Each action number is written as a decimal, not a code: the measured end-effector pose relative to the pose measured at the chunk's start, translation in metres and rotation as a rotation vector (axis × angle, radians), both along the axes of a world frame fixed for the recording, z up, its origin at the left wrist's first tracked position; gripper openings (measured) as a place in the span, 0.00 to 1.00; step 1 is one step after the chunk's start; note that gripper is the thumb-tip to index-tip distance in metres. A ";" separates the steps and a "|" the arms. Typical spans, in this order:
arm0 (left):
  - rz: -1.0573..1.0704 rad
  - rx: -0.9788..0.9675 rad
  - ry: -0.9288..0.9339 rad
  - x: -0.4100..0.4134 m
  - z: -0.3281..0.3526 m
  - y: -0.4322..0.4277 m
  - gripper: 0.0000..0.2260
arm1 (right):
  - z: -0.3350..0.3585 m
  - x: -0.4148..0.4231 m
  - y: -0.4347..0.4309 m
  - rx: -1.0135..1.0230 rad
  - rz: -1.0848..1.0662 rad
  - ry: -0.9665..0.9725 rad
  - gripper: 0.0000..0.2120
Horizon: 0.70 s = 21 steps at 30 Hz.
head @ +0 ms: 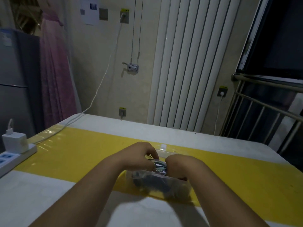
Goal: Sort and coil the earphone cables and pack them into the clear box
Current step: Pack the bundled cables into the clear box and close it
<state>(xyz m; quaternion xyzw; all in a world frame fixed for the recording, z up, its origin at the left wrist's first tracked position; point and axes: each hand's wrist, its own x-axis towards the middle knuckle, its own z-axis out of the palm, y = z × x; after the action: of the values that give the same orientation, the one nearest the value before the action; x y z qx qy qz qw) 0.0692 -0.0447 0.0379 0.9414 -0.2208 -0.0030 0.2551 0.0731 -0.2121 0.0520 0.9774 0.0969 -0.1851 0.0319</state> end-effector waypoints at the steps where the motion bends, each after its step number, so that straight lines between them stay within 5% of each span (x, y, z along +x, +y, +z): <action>1: 0.018 0.032 -0.009 0.000 -0.001 -0.002 0.13 | 0.004 -0.004 -0.002 0.028 0.001 -0.006 0.17; 6: 0.053 0.273 -0.017 0.002 -0.002 -0.015 0.13 | 0.019 -0.020 -0.011 0.157 -0.037 -0.073 0.34; 14: 0.030 0.247 -0.016 0.008 -0.006 -0.013 0.17 | 0.011 -0.026 -0.007 0.482 -0.052 -0.213 0.09; 18: 0.013 0.071 -0.065 0.001 -0.005 0.000 0.22 | -0.009 -0.023 -0.005 0.402 -0.100 -0.215 0.08; 21: 0.054 0.118 -0.198 -0.005 0.000 0.007 0.10 | -0.014 -0.017 -0.003 0.335 -0.131 -0.217 0.10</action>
<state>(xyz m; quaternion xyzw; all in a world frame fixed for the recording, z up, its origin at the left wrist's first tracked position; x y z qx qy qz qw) 0.0641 -0.0373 0.0384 0.9561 -0.2188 0.0841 0.1760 0.0556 -0.2154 0.0378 0.9875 0.0585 -0.0616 -0.1328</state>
